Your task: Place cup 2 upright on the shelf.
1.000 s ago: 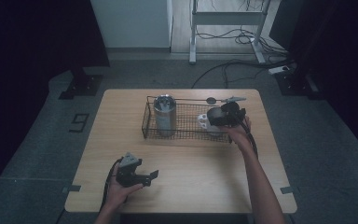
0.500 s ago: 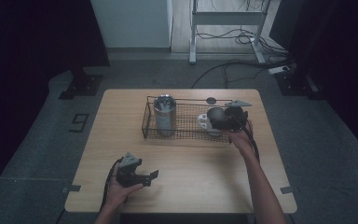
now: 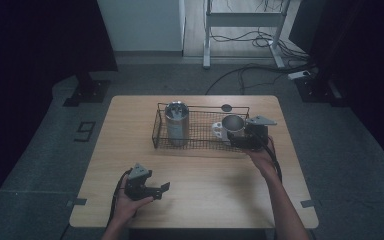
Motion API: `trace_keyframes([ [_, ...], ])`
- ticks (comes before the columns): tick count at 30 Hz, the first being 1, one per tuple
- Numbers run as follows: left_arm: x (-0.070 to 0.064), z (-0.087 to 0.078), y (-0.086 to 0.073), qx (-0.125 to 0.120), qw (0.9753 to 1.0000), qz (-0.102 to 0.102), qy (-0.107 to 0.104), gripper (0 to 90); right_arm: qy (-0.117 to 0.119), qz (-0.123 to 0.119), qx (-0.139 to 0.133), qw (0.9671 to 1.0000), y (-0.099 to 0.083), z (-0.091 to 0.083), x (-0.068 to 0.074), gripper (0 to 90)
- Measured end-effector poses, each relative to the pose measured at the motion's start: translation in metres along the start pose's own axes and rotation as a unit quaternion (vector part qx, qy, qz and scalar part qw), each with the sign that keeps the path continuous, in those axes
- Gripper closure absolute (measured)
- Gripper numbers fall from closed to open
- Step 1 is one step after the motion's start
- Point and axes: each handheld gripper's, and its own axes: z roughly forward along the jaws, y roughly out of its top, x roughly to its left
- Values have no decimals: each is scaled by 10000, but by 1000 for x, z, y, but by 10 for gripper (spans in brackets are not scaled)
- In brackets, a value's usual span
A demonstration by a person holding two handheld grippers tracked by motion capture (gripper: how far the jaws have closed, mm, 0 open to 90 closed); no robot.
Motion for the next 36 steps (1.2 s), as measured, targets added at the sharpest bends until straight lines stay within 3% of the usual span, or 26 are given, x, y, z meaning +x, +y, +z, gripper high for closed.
trace_keyframes([
  [11, 2, -1, 0, -11, 10000, -21, 39, 89, 69, 44, -43, 10000, -35, -25, 0, 126],
  [20, 3, -1, -1, -5, 10000, -27, 57, 89, 142, 214, -79, 9996, -65, -43, 0, 132],
  [36, 7, 2, -3, 66, 9999, -64, 110, 89, 158, 345, 350, 9987, -125, -53, -2, 131],
])
